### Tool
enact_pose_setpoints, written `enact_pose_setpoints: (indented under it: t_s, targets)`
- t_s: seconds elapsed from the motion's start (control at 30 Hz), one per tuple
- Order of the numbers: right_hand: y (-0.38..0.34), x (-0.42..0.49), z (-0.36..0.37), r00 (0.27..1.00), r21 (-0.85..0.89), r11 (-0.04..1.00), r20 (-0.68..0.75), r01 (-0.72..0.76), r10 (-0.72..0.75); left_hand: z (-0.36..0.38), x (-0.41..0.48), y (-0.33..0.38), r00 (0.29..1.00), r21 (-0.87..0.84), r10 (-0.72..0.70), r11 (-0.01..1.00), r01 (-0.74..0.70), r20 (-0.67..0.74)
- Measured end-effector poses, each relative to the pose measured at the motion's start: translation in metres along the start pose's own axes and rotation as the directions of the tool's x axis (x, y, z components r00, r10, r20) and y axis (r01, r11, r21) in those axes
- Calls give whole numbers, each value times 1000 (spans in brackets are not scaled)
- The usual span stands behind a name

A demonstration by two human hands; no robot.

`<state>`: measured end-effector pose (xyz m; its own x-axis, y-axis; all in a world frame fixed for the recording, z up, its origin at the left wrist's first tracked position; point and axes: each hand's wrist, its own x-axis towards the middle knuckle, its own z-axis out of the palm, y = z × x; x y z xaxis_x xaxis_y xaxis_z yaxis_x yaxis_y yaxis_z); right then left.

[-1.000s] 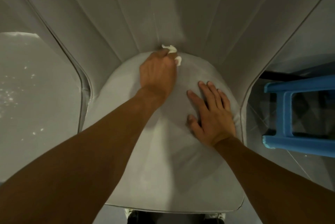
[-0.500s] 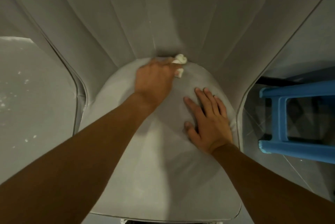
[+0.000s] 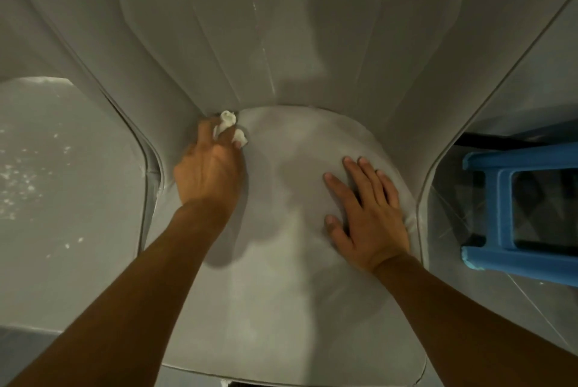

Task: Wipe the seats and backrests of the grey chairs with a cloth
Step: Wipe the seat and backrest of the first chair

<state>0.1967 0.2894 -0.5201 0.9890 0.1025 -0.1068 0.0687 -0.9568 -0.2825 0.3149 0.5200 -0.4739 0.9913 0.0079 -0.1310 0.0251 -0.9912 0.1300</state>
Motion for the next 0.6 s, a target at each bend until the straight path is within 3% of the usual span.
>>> enact_pose_setpoints:
  t_s: [0.23,0.43,0.6]
  targets:
    - [0,0,1,1000,14,1000,-29,9,-9,4,16,12,997,46,76,996,-76,2]
    - [0,1,2,1000,-1,1000,-9,2,-2,15,24,23,985,-226,-76,973,40,-152]
    - [1,1,4,1000,3,1000,-10,5,-5,27,29,40,978,-377,-56,926,-25,-202]
